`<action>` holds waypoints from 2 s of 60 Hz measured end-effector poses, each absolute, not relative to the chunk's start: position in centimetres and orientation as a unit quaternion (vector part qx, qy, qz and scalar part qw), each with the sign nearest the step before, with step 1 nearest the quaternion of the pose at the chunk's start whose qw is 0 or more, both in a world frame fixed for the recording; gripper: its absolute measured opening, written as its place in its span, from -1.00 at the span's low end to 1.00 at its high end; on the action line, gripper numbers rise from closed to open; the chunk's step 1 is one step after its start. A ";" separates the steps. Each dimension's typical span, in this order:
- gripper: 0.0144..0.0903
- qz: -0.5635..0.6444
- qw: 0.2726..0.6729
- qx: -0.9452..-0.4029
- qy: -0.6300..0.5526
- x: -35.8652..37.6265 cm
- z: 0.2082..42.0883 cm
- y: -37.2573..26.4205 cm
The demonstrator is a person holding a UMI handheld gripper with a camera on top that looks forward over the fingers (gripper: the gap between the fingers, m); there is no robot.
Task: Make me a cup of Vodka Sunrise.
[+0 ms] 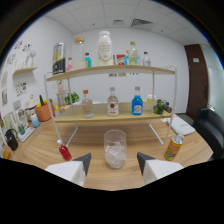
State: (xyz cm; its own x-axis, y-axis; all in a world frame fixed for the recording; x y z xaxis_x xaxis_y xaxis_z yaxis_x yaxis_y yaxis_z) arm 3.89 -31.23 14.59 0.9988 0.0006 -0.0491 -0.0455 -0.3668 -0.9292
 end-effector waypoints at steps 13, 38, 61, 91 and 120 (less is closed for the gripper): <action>0.87 0.041 0.605 -0.795 0.001 -2.0 19.5 -26.2; 0.57 0.008 0.609 -0.793 -0.008 -5.5 20.2 -13.3; -0.42 -0.010 0.584 -0.812 -0.001 -5.0 18.5 -10.7; -0.44 0.011 0.604 -0.797 -0.006 -6.1 22.5 -14.9; -0.44 0.022 0.573 -0.819 -0.004 -6.3 13.4 -20.6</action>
State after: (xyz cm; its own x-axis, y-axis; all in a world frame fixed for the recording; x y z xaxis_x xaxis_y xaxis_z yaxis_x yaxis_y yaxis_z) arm -6.30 -20.59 13.40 0.9990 0.0318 -0.0312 -0.0184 -0.3435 -0.9390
